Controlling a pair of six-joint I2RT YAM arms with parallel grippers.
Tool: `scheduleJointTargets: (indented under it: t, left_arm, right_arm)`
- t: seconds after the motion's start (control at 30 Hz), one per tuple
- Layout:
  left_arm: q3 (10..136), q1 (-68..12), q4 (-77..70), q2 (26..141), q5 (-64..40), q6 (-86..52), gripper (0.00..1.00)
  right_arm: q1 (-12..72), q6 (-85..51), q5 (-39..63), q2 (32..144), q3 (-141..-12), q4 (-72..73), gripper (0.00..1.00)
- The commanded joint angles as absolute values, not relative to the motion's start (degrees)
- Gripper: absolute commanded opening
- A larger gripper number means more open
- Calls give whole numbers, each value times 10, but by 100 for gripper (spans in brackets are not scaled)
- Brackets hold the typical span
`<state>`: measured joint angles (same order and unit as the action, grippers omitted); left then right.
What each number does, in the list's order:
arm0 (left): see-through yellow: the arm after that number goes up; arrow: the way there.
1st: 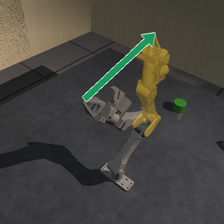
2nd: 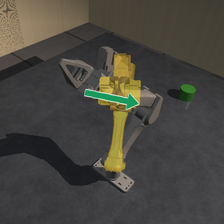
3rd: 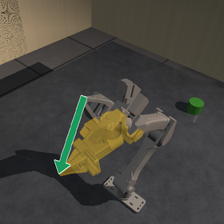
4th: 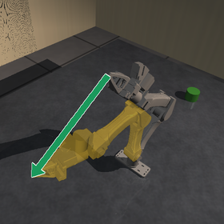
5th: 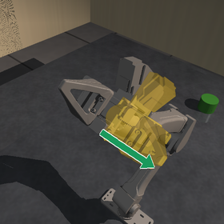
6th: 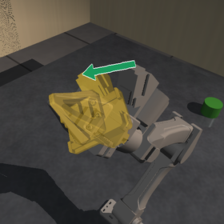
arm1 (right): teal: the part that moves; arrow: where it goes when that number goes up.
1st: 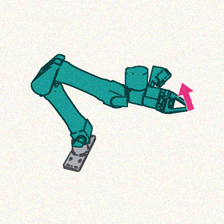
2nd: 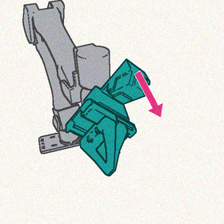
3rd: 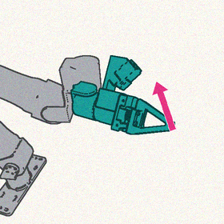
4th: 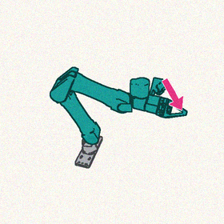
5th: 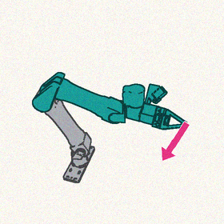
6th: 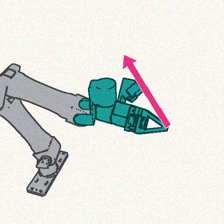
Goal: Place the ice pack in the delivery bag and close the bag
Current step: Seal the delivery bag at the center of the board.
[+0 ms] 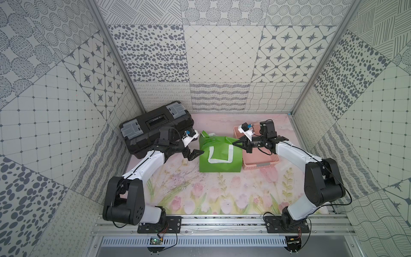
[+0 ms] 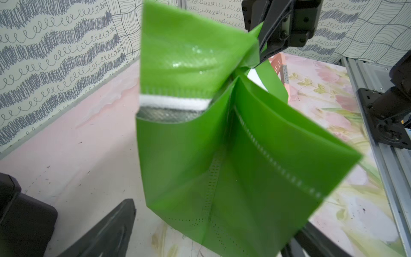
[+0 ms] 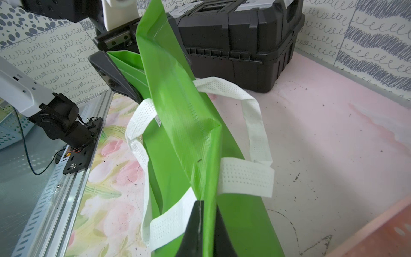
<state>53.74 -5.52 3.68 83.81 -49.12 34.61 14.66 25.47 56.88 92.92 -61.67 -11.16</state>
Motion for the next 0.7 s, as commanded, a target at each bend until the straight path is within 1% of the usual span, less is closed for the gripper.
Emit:
scheduleJointTargets:
  t: [0.0, 0.27, 0.33, 0.4, 0.5, 0.6, 0.67]
  left_arm:
    - [572, -53, -63, 886, -578, 372, 99]
    - [612, -53, -45, 937, -640, 379, 99]
    - [622, -56, -26, 948, -658, 385, 92]
    - [635, -60, 23, 952, -677, 414, 80]
    - [638, -62, 86, 945, -687, 450, 67]
    - [621, -60, 96, 932, -682, 459, 53]
    - [609, -58, 93, 924, -677, 454, 46]
  right_arm:
    - [143, 273, 551, 914, -622, -134, 0]
    - [143, 275, 550, 915, -626, -135, 0]
    - [143, 275, 549, 917, -628, -135, 0]
    - [142, 274, 547, 920, -632, -135, 0]
    - [137, 269, 545, 920, -637, -135, 0]
    - [133, 267, 541, 918, -639, -135, 1]
    - [128, 266, 539, 916, -637, -135, 1]
